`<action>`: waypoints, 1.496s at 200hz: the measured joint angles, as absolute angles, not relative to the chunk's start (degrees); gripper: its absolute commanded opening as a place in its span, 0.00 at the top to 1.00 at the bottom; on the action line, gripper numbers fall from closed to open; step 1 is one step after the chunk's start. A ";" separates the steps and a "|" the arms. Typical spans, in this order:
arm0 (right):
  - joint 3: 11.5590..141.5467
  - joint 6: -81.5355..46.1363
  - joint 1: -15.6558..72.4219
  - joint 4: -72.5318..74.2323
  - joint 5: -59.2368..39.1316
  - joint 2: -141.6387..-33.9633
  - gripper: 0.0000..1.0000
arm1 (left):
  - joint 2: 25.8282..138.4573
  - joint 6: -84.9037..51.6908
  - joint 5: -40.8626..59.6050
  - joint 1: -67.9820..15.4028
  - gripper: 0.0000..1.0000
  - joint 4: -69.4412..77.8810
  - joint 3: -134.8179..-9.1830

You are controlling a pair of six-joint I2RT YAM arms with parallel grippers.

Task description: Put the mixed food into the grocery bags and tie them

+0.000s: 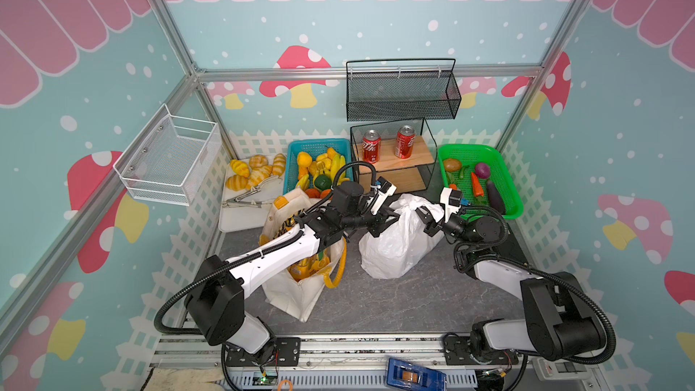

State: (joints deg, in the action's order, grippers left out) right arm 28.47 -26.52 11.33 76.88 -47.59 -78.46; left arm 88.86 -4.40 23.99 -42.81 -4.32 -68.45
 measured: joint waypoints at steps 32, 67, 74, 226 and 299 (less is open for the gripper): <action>28.47 -28.99 11.86 78.26 -47.00 -78.54 1.00 | 90.65 -6.39 24.23 -45.21 0.74 0.45 -68.45; 28.16 -31.64 12.12 81.34 -47.90 -79.88 1.00 | 93.41 -8.27 24.69 -45.95 0.63 5.82 -68.49; 27.86 -31.86 12.12 81.60 -48.21 -80.03 1.00 | 93.89 -8.36 24.71 -45.95 0.60 6.39 -68.49; 27.00 -26.13 12.10 78.83 -52.58 -80.60 1.00 | 83.88 -8.27 32.10 -40.32 0.23 10.33 -60.60; 27.00 -24.93 12.12 77.34 -52.58 -80.60 1.00 | 85.62 -22.13 35.75 -37.19 0.58 15.38 -60.95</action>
State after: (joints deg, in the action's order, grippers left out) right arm 27.00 -24.93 12.12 77.34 -52.58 -80.60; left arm 85.62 -22.13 35.75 -37.19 15.38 -60.95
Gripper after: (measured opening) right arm 0.055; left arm 0.434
